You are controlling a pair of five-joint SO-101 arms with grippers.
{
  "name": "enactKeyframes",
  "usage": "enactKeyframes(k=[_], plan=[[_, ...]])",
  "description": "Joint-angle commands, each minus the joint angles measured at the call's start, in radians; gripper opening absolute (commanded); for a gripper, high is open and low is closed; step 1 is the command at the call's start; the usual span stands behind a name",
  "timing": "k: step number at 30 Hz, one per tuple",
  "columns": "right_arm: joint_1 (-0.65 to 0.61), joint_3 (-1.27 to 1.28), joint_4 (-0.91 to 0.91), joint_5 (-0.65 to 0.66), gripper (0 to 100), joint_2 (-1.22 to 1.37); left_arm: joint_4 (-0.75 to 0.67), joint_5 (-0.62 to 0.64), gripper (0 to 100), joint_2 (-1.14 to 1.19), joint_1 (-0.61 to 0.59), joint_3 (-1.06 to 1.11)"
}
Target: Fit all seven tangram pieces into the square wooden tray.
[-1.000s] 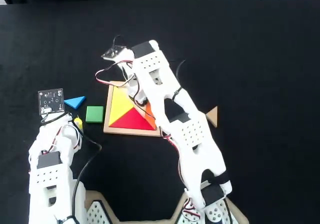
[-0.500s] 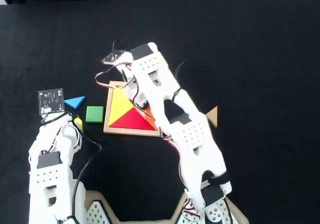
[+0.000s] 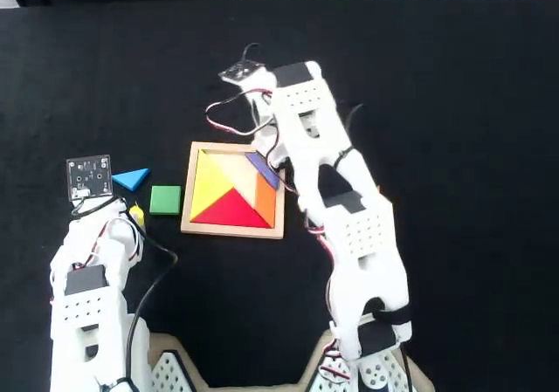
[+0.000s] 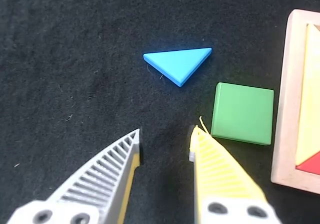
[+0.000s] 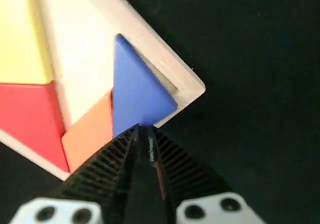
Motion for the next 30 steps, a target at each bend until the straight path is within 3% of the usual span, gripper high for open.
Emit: enactKeyframes(k=[1, 11, 22, 30], plan=[[-0.006, -0.008, -0.025, -0.005, 1.1, 0.002, -0.018, -0.006, 17, -0.014, 0.013, -0.012], [-0.011, -0.091, 0.017, -0.005, 1.1, -0.045, -0.018, -0.006, 17, -0.014, 0.013, -0.012], [-0.141, -0.128, -0.012, -0.023, 1.1, -0.001, -0.018, -0.006, 17, -0.014, 0.013, -0.012], [-0.150, -0.122, -0.051, -0.040, 1.1, 0.044, -0.018, -0.006, 17, -0.014, 0.013, -0.012]])
